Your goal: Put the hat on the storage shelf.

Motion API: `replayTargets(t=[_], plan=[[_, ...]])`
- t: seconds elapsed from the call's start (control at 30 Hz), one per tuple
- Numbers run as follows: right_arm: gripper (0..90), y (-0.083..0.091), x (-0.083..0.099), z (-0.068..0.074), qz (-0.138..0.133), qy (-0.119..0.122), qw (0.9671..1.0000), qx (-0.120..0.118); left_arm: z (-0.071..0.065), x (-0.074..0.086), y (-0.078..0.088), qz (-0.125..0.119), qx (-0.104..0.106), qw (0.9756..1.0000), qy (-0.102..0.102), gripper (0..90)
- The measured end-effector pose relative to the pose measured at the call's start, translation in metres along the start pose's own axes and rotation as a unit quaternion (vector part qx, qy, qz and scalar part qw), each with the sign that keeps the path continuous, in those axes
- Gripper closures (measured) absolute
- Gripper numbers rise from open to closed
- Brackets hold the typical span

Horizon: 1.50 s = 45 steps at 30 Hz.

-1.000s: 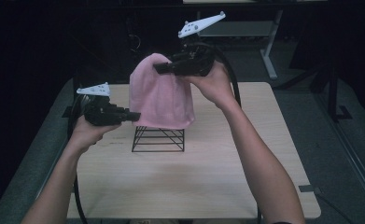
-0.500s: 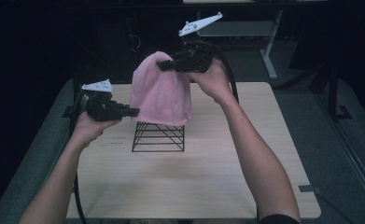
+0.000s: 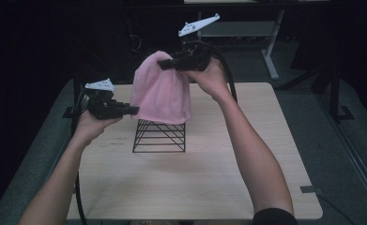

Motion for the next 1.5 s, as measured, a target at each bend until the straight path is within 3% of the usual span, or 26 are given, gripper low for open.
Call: replayTargets(t=[0.4,0.7,1.5], plan=[[72.8,-0.007,0.008,0.005,-0.006,0.007,0.9998,-0.02,0.0,0.011,0.002,0.016,-0.006,0.9998,-0.01,77.6],[72.5,-0.015,0.014,0.019,0.006,0.018,0.9992,-0.035,0.0,0.028,0.001,0.017,-0.005,0.9998,-0.001,77.6],[72.0,-0.022,0.027,0.036,0.03,0.023,0.998,-0.051,-0.001,0.046,-0.004,0.05,-0.01,0.9986,-0.014,82.6]])
Point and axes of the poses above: each handheld gripper's, and its own axes: y roughly backward along the jaws, x roughly out of its underside, z roughly to its left, the point moved 3 cm from there along -y, roughly forward along the jaws, and after that the axes turned 3 degrees about -y, right-handed, at the moved point
